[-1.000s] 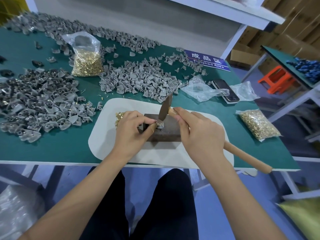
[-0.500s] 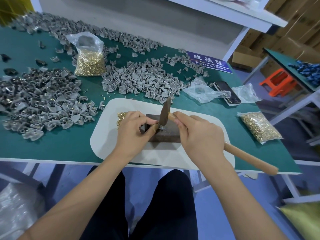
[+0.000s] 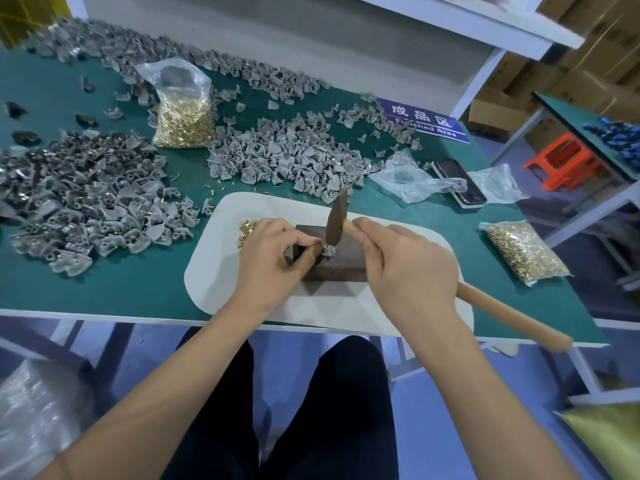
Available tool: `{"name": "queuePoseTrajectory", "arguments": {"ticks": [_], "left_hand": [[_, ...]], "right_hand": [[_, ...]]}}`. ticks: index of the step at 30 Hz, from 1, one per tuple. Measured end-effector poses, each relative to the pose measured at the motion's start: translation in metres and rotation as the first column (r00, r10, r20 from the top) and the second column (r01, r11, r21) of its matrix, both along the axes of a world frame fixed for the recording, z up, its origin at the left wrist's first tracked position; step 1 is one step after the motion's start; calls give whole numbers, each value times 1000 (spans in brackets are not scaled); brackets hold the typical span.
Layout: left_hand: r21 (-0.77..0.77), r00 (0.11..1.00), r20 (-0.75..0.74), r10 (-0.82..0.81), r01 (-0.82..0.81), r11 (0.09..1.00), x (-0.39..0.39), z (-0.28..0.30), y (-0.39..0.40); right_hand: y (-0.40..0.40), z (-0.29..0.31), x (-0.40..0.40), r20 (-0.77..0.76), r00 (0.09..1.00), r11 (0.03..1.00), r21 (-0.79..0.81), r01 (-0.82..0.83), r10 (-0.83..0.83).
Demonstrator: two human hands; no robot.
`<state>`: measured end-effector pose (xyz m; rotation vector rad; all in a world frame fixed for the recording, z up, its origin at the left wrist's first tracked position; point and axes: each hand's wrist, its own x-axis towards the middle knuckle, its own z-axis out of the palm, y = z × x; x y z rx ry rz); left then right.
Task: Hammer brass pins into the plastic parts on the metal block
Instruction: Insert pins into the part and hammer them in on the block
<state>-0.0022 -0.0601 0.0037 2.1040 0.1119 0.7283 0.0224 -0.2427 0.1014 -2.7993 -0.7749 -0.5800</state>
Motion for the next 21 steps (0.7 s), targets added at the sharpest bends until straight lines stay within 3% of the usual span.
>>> {"name": "queuePoseTrajectory", "arguments": {"ticks": [2, 6, 10, 14, 17, 19, 21], "left_hand": [[6, 1000, -5, -10, 10, 1000, 0, 1, 0], [-10, 1000, -6, 14, -14, 1000, 1, 0, 0], [-9, 1000, -10, -2, 1, 1000, 0, 0, 0], [-16, 1000, -7, 7, -7, 1000, 1, 1, 0], [8, 1000, -8, -7, 7, 1000, 0, 0, 0], [8, 1000, -14, -2, 2, 1000, 0, 0, 0], [13, 1000, -9, 9, -9, 1000, 1, 0, 0]], "right_hand": [[-2, 0, -2, 60, 998, 996, 90, 1, -6], [-2, -2, 1, -15, 1000, 998, -55, 12, -12], [-5, 0, -2, 77, 997, 993, 120, 19, -28], [-4, -4, -1, 17, 1000, 999, 24, -25, 25], [-7, -3, -1, 80, 997, 993, 116, 10, -20], [-5, -7, -4, 32, 999, 993, 121, 0, -4], [-4, -10, -3, -47, 999, 1000, 20, -6, 7]]}}
